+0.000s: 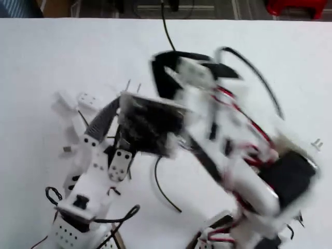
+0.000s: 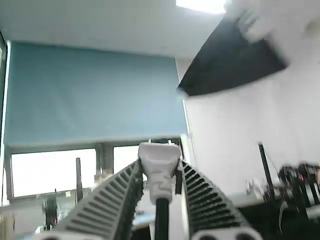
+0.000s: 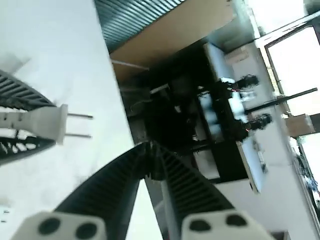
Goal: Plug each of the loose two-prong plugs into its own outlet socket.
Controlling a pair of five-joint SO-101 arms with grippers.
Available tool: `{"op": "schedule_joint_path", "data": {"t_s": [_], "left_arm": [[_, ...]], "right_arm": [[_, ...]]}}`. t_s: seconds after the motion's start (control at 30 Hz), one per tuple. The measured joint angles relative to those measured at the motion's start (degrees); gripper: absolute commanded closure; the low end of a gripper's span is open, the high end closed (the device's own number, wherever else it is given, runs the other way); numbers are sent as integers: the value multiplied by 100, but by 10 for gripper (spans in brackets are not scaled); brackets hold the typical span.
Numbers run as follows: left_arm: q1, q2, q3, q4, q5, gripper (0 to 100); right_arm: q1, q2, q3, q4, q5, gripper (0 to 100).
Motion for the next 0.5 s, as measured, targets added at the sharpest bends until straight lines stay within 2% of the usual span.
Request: {"op": "schedule_joint_path", "data": {"t_s": [0.13,0.3,0.5], "left_arm": [[-18,0,-545,1178,492,976],[-158,141,-1284,2119,1125,976],[-158,1960,-2514,2840,1213,976]], "right_arm": [[677,-325,-35,589,-26,980],[2163,-563,229,642,-659,980],[3376,-782,1310,659,-765,980]]}}
